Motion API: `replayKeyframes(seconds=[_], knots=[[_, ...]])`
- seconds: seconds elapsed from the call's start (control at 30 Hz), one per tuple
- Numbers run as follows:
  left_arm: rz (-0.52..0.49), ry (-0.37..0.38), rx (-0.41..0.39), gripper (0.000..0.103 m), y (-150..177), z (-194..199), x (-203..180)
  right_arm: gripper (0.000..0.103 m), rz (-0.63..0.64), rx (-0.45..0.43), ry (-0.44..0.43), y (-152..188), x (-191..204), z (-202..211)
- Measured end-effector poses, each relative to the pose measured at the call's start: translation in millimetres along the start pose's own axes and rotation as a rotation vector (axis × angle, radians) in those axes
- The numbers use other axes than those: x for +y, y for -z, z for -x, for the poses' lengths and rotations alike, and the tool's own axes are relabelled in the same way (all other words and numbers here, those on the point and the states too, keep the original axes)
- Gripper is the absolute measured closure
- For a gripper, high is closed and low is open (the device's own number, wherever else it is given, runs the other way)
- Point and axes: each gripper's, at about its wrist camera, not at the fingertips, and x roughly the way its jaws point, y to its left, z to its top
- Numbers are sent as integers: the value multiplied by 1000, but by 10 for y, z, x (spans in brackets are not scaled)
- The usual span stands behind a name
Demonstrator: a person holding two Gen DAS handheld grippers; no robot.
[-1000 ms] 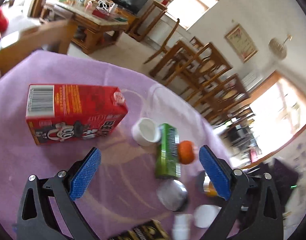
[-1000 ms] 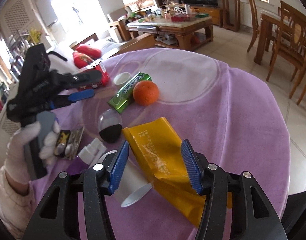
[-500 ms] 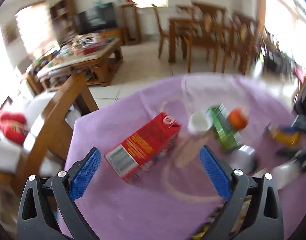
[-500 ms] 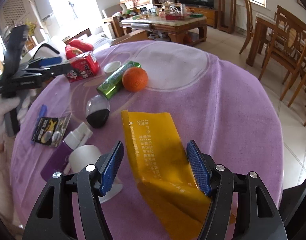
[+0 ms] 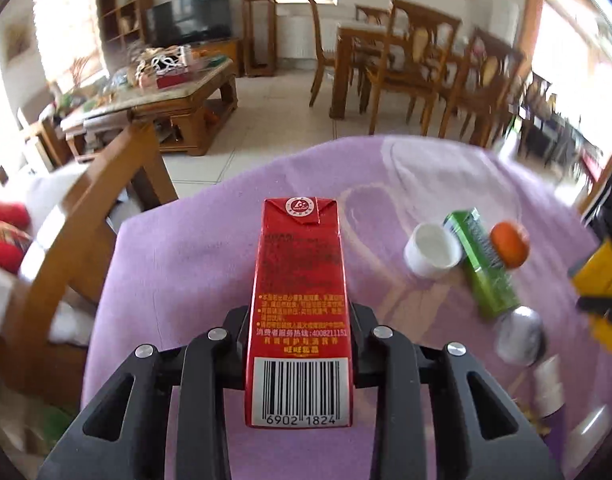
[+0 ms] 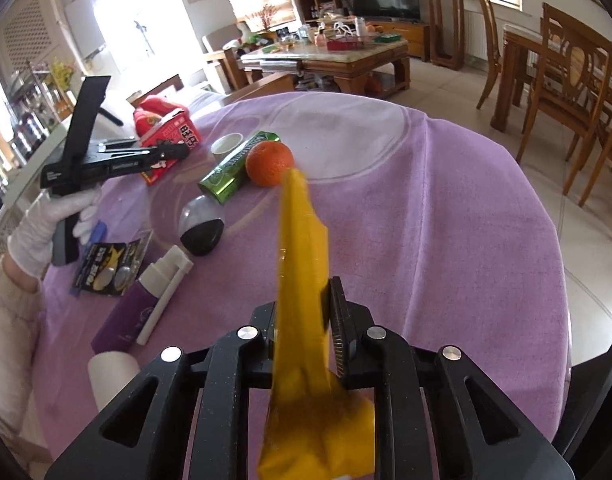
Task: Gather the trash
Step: 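Carry the juice box and yellow glove over the bin and open both tools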
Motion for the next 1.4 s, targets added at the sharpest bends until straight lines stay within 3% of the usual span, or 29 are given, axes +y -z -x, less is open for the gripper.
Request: replayKeyframes(seconds=[0.13, 0.3, 0.43, 0.63, 0.87, 1.1, 1.27, 1.4], knots=[[25, 21, -95, 71, 56, 313, -143, 87, -24, -42, -12, 58, -7, 197], [37, 77, -229, 71, 47, 781, -593, 87, -81, -149, -17, 102, -46, 565], [25, 171, -336, 71, 65, 1145, -1177, 87, -123, -235, -7, 156, -93, 909], [11, 334, -405, 71, 154, 1321, -2080, 87, -226, -398, 78, 392, -467, 1619], [-55, 503, -387, 71, 227, 1048, -3224, 86, -378, -562, 260, 863, -1225, 2404], [-192, 557, -332, 70, 157, 723, -4263, 86, -531, -698, 380, 1358, -1945, 2961], [-265, 553, -286, 70, 186, 411, -4651, 86, -568, -698, 399, 1544, -2271, 3030], [-275, 557, -252, 70, 254, 241, -4700, 86, -560, -663, 389, 1613, -2402, 2953]])
